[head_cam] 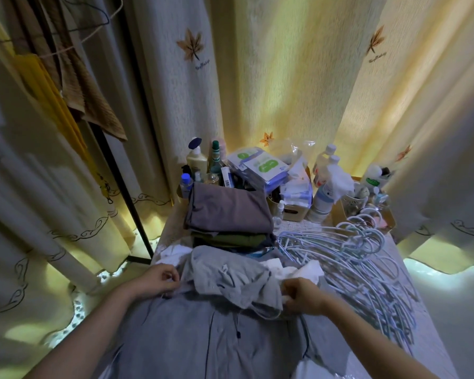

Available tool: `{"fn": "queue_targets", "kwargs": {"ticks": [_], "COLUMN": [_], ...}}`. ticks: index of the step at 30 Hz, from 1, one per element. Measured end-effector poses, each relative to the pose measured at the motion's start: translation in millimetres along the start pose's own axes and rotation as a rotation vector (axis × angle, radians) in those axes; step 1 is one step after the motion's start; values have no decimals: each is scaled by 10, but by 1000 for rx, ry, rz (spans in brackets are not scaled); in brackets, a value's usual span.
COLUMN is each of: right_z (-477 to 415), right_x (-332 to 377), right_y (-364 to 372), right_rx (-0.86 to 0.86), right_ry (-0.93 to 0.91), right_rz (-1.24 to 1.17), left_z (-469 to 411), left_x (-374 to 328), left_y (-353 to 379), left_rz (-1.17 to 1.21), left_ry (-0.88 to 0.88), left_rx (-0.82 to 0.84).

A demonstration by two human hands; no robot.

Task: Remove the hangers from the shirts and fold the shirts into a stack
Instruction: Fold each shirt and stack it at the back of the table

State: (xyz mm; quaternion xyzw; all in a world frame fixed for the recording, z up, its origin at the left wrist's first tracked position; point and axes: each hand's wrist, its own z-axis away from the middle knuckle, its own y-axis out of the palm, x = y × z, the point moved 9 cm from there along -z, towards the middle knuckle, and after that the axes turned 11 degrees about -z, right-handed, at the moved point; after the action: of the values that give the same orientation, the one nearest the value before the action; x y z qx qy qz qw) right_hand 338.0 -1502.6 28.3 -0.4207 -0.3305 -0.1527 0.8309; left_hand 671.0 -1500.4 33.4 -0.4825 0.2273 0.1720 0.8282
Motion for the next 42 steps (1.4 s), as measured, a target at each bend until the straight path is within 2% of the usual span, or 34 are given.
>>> {"fn": "queue_targets", "kwargs": {"ticks": [2, 3, 5, 8, 11, 13, 14, 17, 21, 23, 26, 33, 38, 42], "right_z": [141, 199, 251, 231, 169, 134, 118, 88, 46, -2, -20, 240, 670, 877], "right_x": [-142, -205, -239, -74, 126, 208, 251, 364, 330, 302, 318, 894, 1569, 1966], "right_y": [116, 144, 125, 46, 69, 73, 85, 197, 152, 219, 269, -1013, -1765, -2214], "right_rx": [123, 157, 138, 2, -70, -139, -153, -74, -128, -40, 125, -228, -200, -350], "right_ry": [51, 82, 112, 96, 74, 99, 110, 130, 175, 186, 189, -188, -378, -522], "right_rz": [19, 24, 25, -76, -31, 63, 33, -282, -428, -466, -371, -498, -307, -258], "left_z": [142, 192, 250, 289, 318, 334, 347, 451, 559, 600, 662, 904, 955, 1125], "left_x": [66, 93, 130, 107, 15, -120, -188, -429, -711, -855, -1103, -1352, -1507, -1727], "left_y": [132, 173, 180, 130, 128, 100, 75, -75, -327, -467, -693, -1476, -1795, -2290], "left_rz": [-14, 2, 85, 124, 116, 143, 172, 165, 192, 218, 280, 274, 167, 107], "left_ry": [-23, -34, -68, -112, -122, -60, -27, 83, 191, 234, 298, 323, 295, 295], "left_rx": [141, 157, 78, -75, -117, -144, -162, -201, -186, -183, -224, -471, -414, -555]}}
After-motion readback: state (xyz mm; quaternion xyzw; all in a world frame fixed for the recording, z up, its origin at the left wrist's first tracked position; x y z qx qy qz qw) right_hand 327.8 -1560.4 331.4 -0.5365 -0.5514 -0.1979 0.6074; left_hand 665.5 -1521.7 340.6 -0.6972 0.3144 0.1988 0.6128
